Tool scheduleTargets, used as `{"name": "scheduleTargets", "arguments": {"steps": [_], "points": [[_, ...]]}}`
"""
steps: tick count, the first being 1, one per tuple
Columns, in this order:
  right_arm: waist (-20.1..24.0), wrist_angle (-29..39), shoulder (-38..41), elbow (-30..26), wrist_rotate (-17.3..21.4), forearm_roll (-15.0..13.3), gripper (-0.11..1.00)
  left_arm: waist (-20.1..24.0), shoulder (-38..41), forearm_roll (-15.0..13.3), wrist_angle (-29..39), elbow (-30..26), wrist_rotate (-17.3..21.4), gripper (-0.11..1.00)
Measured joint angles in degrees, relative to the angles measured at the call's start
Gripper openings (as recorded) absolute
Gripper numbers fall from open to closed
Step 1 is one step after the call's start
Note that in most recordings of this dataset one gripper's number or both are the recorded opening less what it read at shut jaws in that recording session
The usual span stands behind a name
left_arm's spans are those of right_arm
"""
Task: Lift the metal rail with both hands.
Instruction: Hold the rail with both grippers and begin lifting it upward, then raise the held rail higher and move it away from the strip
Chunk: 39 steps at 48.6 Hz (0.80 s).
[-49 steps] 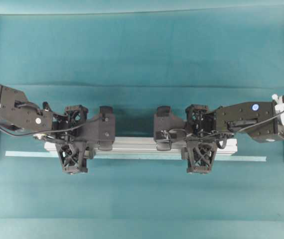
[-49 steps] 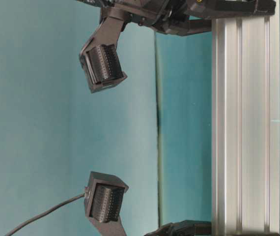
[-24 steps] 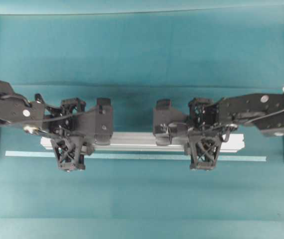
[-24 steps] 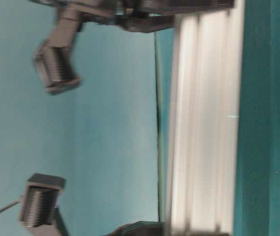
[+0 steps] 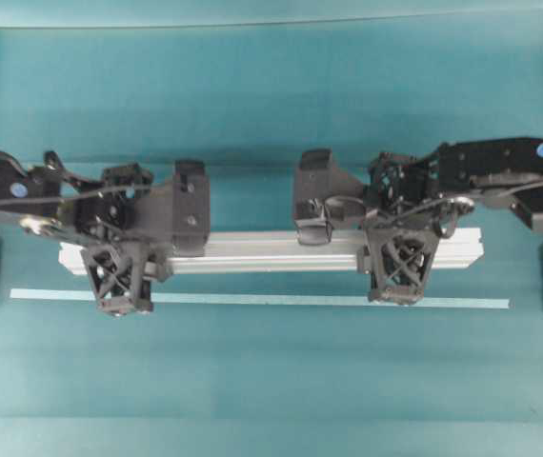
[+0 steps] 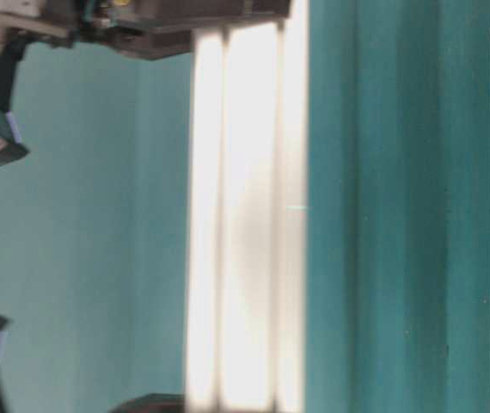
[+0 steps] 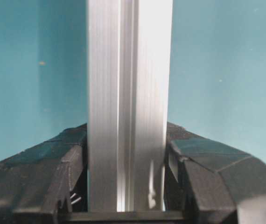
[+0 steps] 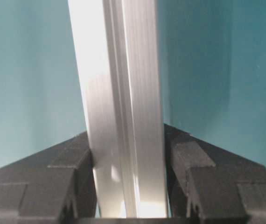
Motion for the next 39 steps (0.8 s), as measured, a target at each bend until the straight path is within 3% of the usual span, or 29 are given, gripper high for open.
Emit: {"name": "scheduleTargets", "arguments": {"steps": [39], "points": [[-2.02,18.98,-0.79,-17.49,0.97,-0.09,0.39,2.37,-4.83,-0.26,18.63,-14.59,-0.09,0.36]]}}
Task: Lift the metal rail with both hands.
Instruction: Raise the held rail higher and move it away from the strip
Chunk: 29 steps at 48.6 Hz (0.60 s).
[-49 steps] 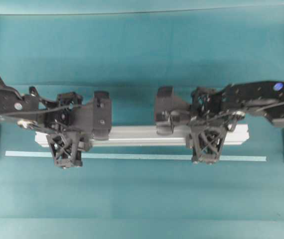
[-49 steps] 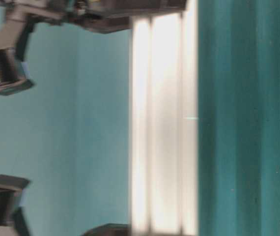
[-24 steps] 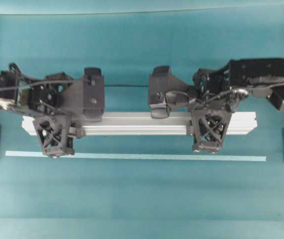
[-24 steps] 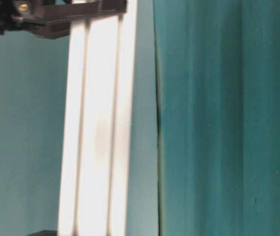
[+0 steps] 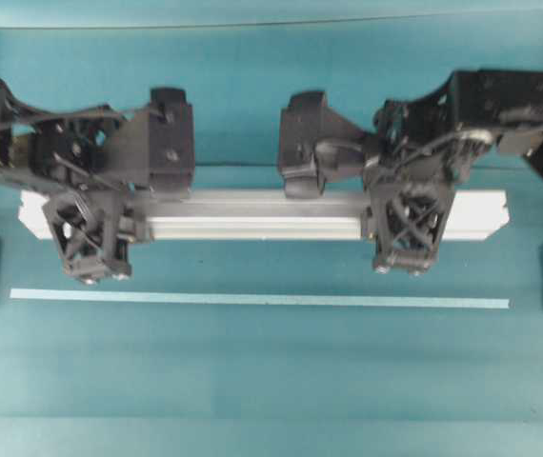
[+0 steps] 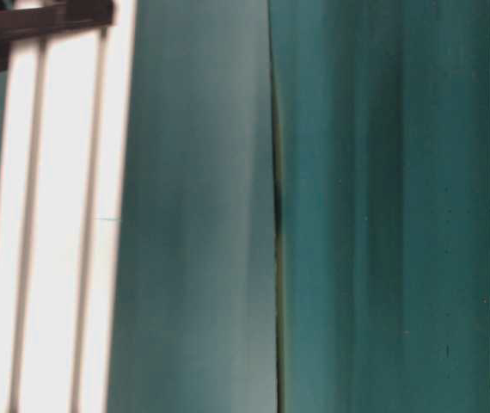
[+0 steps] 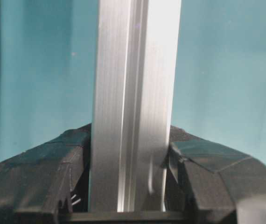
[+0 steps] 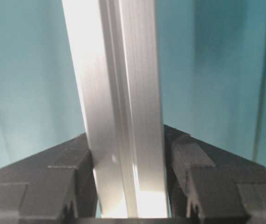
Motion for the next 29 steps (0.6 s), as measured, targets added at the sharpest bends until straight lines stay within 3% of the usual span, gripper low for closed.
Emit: {"name": "scheduleTargets", "arguments": {"steps": [29], "points": [[-0.62,8.79,-0.70,-12.22,1.58,-0.26,0.39,0.70,-1.23,0.00,8.00,-10.81,0.26,0.36]]}}
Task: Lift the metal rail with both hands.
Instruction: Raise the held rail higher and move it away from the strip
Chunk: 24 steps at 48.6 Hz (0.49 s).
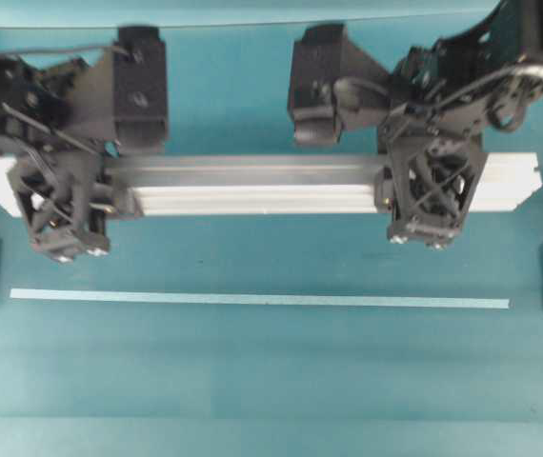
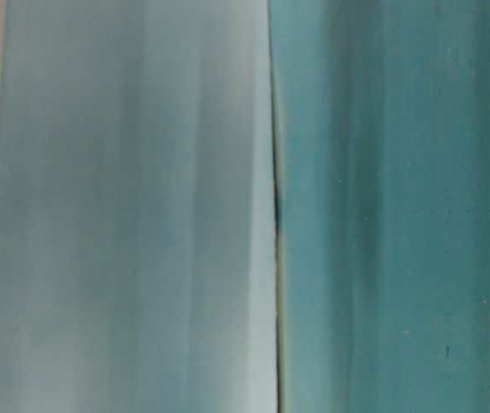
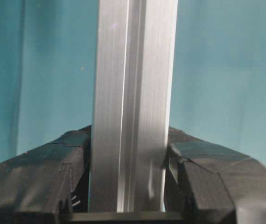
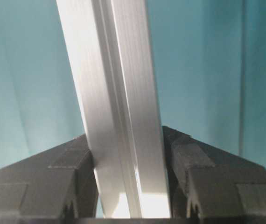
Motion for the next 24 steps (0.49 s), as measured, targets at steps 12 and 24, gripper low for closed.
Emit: {"name": "scheduleTargets", "arguments": {"steps": [12,24], "points": [[0.00,4.66,0.09,-5.36,0.26,-0.44,0.38,0.18,0.00,-0.09,0.62,-3.87,0.09,0.36],[-0.09,6.94,0.09,-10.11,0.53,-0.79,0.39,0.26,0.00,0.00,2.81,-8.96,0.09,0.36]]}}
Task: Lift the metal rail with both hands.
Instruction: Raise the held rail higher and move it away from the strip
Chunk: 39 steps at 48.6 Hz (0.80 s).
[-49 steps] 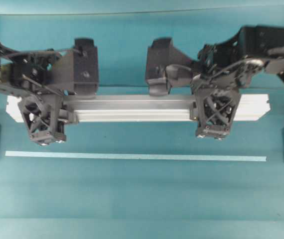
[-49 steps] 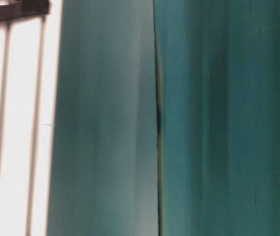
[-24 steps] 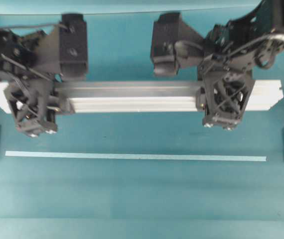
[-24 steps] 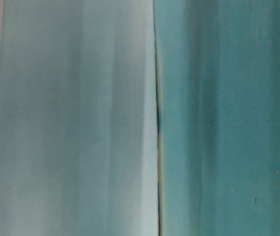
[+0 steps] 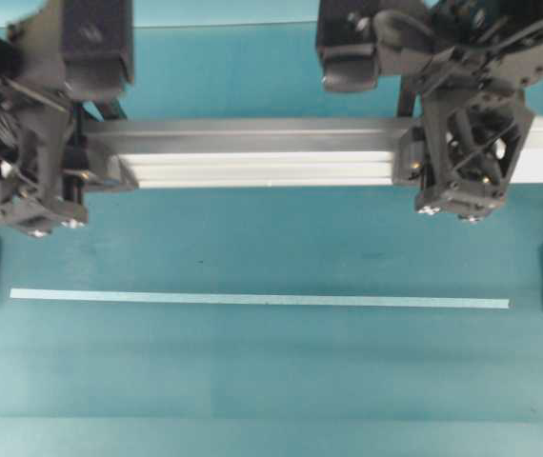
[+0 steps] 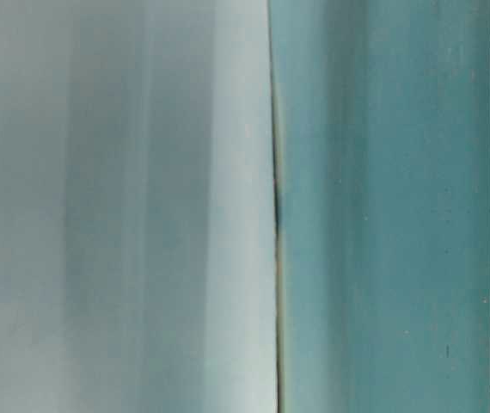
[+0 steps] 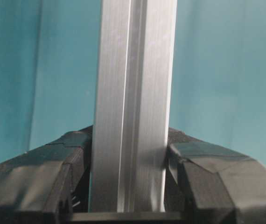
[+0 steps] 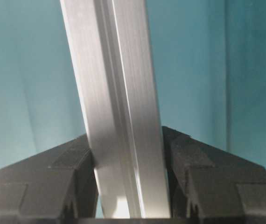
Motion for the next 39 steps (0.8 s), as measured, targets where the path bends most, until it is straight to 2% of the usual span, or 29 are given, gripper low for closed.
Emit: {"name": "scheduleTargets", "arguments": {"steps": [15,39], "points": [[0.09,2.29,0.44,-4.66,0.09,-0.70,0.39,0.26,0.26,0.00,1.32,-3.78,0.00,0.36],[0.26,2.29,1.14,-5.45,0.09,-0.88,0.39,0.53,0.53,0.00,3.52,-4.83,0.09,0.36]]}}
